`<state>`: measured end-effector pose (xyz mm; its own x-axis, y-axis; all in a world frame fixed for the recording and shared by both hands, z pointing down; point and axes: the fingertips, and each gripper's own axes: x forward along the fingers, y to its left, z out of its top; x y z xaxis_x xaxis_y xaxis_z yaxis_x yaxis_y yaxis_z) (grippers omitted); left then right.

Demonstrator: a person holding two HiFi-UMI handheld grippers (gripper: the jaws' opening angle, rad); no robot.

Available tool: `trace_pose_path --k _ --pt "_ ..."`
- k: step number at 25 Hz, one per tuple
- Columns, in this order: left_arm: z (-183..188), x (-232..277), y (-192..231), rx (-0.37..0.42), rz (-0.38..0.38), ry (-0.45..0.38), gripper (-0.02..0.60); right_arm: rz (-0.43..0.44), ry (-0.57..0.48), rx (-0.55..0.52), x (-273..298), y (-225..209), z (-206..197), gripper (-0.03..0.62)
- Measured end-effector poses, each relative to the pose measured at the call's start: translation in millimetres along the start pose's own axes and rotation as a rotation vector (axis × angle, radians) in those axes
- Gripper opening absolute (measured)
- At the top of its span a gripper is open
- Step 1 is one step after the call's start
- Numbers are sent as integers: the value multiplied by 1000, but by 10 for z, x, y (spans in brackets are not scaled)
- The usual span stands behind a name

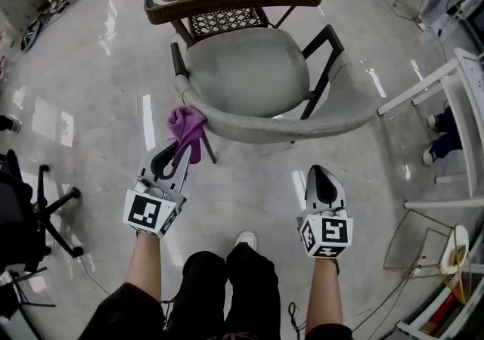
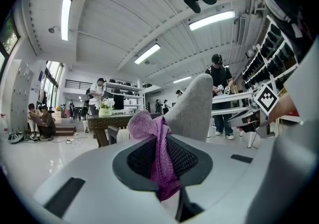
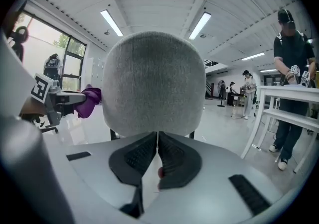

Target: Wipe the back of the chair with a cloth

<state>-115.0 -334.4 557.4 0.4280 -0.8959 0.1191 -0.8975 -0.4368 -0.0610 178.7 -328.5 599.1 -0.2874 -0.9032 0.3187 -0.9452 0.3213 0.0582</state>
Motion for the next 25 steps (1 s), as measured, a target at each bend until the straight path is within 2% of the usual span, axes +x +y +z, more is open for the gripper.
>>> trace_pose_path --k 2,14,25 --pt "270 -27 2 -5 8 -19 71 5 10 5 -100 -6 209 28" --pt "1754 -351 47 -31 25 5 71 0 26 72 -720 -23 1646 28" --pt "3093 -1006 157 -55 74 -44 71 7 7 92 -1337 257 2809 28"
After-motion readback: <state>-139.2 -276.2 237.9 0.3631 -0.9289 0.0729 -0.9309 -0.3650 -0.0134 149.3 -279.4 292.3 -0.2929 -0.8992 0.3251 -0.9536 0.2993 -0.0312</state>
